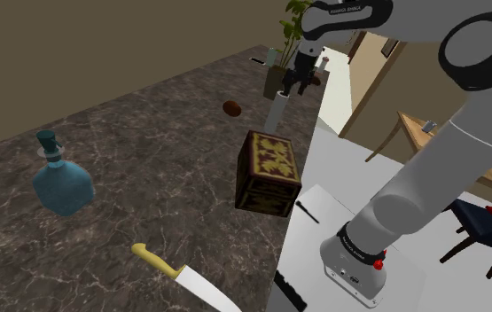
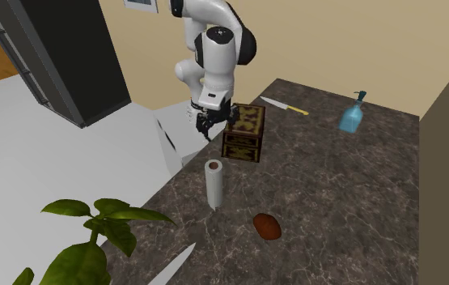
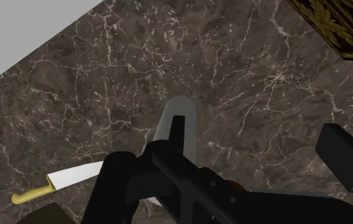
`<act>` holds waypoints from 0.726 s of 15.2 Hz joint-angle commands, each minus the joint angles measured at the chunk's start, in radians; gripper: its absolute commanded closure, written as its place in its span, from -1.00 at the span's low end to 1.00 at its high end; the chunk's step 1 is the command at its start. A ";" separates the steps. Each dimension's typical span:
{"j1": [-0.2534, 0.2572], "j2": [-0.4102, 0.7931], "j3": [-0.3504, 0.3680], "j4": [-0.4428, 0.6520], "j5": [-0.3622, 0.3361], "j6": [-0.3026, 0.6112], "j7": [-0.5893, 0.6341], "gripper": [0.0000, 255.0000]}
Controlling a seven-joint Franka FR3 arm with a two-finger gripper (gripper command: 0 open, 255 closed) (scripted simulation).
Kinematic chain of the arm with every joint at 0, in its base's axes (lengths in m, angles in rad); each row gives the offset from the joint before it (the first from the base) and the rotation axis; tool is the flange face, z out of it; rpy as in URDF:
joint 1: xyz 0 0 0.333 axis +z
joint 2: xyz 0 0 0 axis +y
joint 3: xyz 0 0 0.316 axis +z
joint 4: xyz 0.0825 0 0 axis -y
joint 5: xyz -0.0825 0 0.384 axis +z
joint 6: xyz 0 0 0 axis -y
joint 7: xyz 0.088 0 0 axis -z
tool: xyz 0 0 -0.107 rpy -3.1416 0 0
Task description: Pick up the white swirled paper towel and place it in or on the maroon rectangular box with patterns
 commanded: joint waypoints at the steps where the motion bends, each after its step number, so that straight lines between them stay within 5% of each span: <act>1: -0.012 0.080 -0.011 0.077 0.023 0.007 -0.033 -1.00; 9: -0.089 0.407 -0.019 0.457 0.120 -0.033 -0.130 -1.00; 11: -0.089 0.410 -0.017 0.434 0.120 -0.007 -0.131 -1.00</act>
